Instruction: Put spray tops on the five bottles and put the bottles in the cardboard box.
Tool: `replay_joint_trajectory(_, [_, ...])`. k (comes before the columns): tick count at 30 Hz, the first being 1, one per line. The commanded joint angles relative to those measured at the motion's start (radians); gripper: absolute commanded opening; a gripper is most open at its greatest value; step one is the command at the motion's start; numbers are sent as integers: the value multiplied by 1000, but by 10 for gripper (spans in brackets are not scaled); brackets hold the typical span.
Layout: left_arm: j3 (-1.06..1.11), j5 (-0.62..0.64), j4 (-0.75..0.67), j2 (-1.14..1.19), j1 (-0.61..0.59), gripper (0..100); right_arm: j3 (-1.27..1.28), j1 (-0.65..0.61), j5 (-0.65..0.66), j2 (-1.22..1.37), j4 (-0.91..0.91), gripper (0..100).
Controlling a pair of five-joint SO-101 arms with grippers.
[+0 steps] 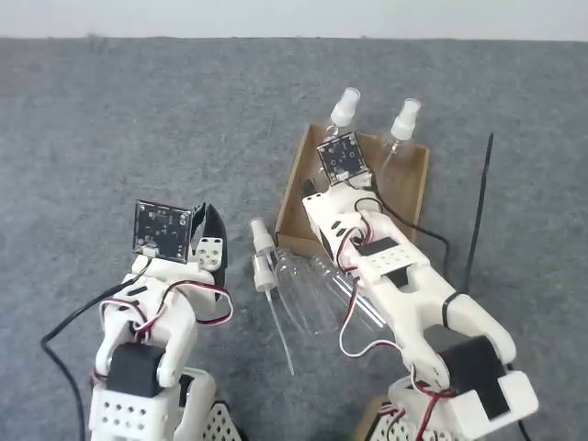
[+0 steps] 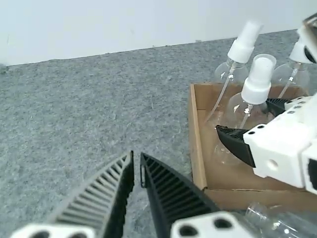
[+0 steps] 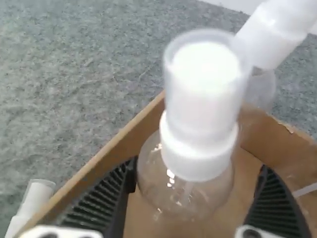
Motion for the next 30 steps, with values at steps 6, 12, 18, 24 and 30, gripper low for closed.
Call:
replay_joint_trajectory(6, [-5,-3,-46,-14,-3,12,-100,-1,11,-150,56,312])
replay_joint_trajectory(12, [-5,-3,-43,-14,-3,12,-180,1,9,-323,240,312])
replay_joint_trajectory(18, [-5,-3,-43,-14,-9,12,-267,1,9,-469,410,311])
replay_joint_trajectory(24, [-5,-3,-44,-12,-5,12,-431,-4,8,-564,825,311])
replay_joint_trajectory(30, [-5,-3,-44,-8,-3,12,-489,-7,14,-634,1165,311])
